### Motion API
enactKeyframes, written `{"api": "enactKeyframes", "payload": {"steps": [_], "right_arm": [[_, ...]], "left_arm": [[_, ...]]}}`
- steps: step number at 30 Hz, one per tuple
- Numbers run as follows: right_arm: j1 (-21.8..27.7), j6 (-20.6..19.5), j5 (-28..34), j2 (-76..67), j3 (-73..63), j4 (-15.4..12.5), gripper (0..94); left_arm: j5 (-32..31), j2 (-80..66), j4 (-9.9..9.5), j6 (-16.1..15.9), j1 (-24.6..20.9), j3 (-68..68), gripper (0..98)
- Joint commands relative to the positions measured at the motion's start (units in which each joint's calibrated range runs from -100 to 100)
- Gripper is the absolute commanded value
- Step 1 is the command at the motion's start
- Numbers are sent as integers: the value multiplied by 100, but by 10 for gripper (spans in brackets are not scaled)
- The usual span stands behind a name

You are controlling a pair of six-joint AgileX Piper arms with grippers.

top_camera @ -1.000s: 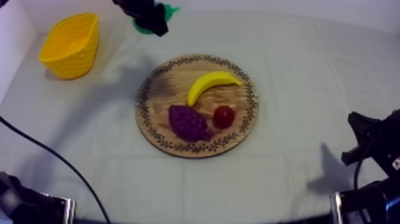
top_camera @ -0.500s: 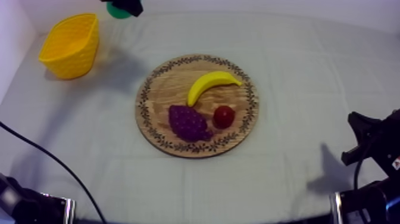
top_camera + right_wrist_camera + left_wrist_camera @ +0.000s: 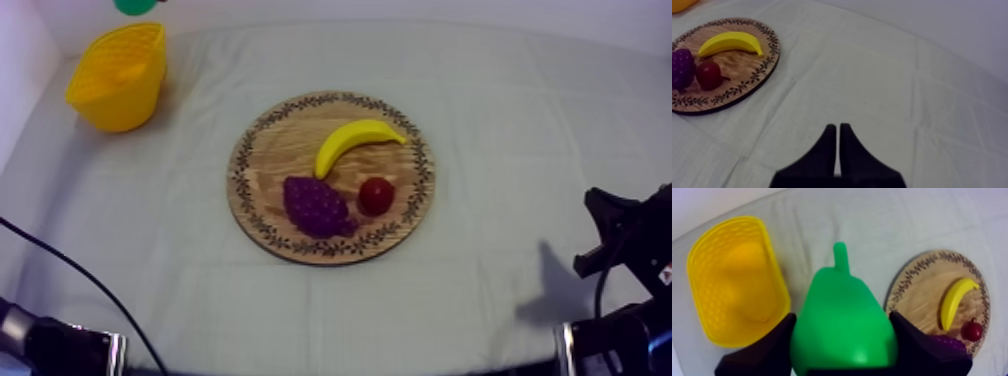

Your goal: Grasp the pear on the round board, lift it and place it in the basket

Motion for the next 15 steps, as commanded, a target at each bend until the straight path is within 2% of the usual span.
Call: {"api": "enactKeyframes", "payload": {"steps": [1, 7, 15], "right_arm": [[-1, -1, 4, -4, -5, -1, 4], [-1, -1, 4, -4, -5, -1, 4], [-1, -1, 4, -4, -5, -1, 4]], "left_arm": [[-2, -23, 0, -17, -248, 2, 455], [-2, -31, -1, -67, -612, 27, 457], [-29, 366, -12, -104, -832, -66, 466]]}}
